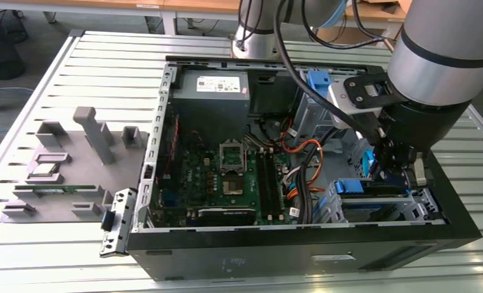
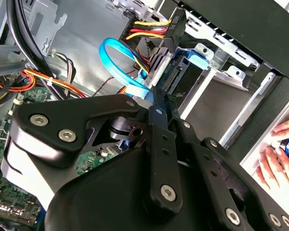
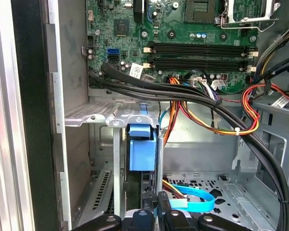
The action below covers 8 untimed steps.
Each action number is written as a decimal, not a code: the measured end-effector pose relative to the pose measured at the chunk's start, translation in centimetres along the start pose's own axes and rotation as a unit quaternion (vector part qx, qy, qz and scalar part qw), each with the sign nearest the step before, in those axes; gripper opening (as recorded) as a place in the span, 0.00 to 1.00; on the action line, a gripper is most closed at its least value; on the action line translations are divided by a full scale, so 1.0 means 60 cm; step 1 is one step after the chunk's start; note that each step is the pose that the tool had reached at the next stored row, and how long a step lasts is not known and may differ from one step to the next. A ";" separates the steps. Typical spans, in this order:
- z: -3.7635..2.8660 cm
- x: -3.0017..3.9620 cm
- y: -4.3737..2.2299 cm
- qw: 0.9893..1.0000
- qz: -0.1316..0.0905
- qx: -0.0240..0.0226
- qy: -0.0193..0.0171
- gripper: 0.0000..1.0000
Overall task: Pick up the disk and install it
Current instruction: 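Insert the first disk wire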
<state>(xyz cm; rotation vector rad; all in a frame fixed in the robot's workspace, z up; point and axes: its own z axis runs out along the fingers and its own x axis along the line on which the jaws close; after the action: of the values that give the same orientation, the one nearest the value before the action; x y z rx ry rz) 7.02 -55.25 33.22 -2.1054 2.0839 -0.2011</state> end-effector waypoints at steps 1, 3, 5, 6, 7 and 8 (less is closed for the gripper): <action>0.000 0.000 0.000 1.000 0.000 0.000 0.000 0.16; 0.000 0.001 0.000 1.000 0.000 0.000 0.000 0.16; 0.000 0.002 0.000 1.000 0.000 0.000 0.000 0.16; -0.001 0.004 0.000 1.000 0.000 0.000 0.000 0.16; -0.001 0.006 0.000 1.000 0.000 0.000 0.000 0.16; -0.001 0.007 0.000 1.000 0.000 0.000 0.000 0.16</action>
<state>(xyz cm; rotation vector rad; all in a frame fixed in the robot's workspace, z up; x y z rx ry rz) 7.02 -55.70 33.25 -2.1060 2.0833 -0.2011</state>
